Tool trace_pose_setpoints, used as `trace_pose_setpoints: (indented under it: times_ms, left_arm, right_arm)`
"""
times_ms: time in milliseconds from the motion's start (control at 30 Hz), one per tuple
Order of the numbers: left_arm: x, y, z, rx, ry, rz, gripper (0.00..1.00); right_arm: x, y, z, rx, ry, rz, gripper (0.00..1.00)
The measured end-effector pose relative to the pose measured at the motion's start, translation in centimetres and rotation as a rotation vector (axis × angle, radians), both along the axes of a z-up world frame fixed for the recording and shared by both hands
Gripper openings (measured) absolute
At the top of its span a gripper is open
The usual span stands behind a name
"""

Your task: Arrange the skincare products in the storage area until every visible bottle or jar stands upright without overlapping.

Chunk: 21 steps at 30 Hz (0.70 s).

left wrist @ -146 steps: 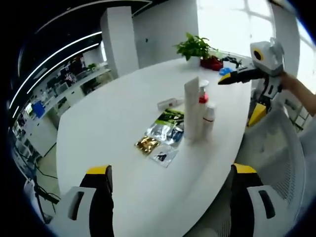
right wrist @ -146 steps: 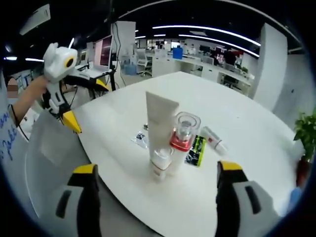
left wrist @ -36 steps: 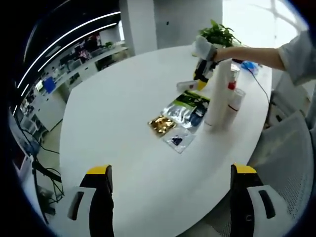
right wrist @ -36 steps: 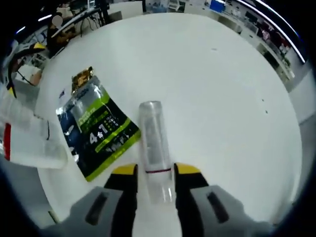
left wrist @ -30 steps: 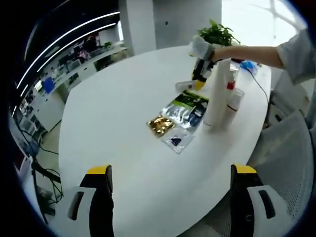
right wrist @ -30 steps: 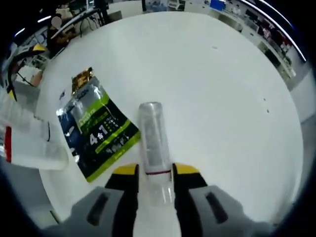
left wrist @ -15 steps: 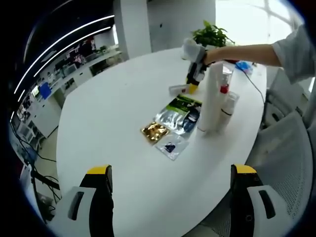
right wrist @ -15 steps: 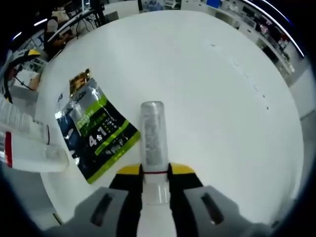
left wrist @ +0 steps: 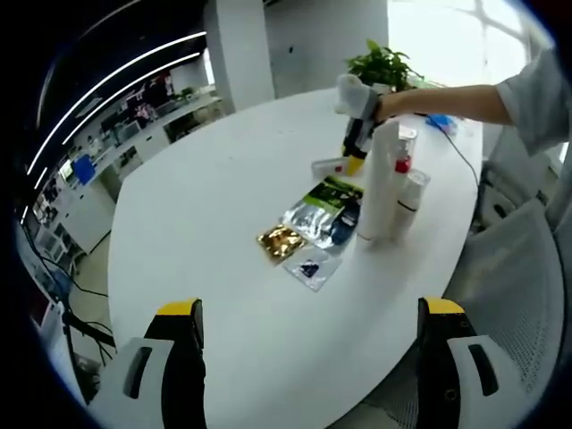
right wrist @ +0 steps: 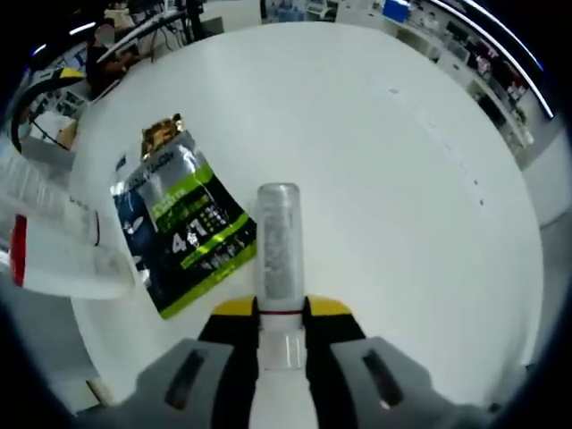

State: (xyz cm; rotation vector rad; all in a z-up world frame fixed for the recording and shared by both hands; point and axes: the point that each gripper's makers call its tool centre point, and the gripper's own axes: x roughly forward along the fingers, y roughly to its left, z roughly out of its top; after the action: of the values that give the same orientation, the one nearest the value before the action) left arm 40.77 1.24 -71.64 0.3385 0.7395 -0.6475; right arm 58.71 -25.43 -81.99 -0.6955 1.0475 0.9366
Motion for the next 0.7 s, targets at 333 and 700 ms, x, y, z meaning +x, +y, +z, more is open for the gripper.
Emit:
trace_pose_setpoints:
  times_ms: [333,700]
  left_arm:
    - [-0.3,-0.2,0.6,0.009,-0.013,-0.010,0.97]
    - [-0.9,-0.8,1.2,0.015,-0.032,-0.030,0.97]
  right_arm:
    - [-2.3,-0.1,2.6,0.044,-0.050,0.017,0.18]
    - [-5.1,-0.2,4.7,0.073,-0.098,0.026,0.18]
